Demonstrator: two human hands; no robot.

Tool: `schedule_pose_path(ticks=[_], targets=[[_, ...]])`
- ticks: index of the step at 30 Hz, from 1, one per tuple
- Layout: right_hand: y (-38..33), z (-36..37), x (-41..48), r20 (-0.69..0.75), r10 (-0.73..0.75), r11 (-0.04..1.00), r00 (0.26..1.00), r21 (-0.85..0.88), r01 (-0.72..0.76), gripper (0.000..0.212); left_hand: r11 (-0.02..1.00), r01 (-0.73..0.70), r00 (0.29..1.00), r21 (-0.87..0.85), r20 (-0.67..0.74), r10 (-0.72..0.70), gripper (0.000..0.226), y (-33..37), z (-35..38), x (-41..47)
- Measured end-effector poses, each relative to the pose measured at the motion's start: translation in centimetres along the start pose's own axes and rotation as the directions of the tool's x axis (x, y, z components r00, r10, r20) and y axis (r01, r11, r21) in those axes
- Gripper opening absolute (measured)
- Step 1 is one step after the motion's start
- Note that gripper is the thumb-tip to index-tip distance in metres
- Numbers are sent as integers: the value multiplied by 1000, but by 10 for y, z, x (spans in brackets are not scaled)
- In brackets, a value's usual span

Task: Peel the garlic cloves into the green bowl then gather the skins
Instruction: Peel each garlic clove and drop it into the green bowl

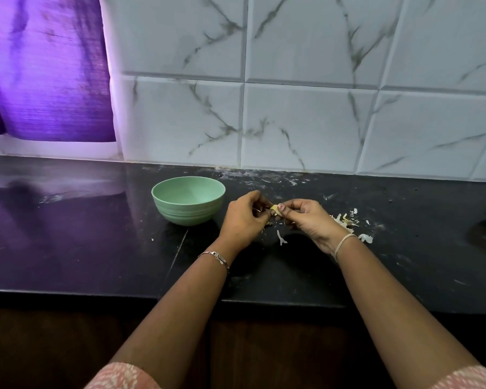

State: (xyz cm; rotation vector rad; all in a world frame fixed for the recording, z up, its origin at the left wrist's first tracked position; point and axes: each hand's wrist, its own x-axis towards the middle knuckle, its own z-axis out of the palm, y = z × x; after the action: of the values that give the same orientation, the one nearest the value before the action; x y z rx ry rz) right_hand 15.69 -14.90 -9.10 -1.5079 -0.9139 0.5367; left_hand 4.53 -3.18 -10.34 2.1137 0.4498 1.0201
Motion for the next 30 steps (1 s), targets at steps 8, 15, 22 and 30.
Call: schedule_pose_path(ticks=[8, 15, 22, 30], targets=[[-5, -17, -2, -15, -15, 995, 1000, -100, 13, 9, 973, 39, 988, 226, 136, -71, 14, -6, -5, -4], [-17, -28, 4, 127, 156, 838, 980, -541, -63, 10, 890, -25, 975, 455, 208, -78, 19, -7, -5, -7], [-39, -33, 14, 257, 287, 693, 923, -721, -15, 12, 891, -54, 984, 450, 176, -29, 21, -9, -5, -6], [-57, -24, 18, 279, 265, 481, 923, -868, 125, 12, 911, -35, 994, 411, 109, -11, 18, -8, -5, -5]])
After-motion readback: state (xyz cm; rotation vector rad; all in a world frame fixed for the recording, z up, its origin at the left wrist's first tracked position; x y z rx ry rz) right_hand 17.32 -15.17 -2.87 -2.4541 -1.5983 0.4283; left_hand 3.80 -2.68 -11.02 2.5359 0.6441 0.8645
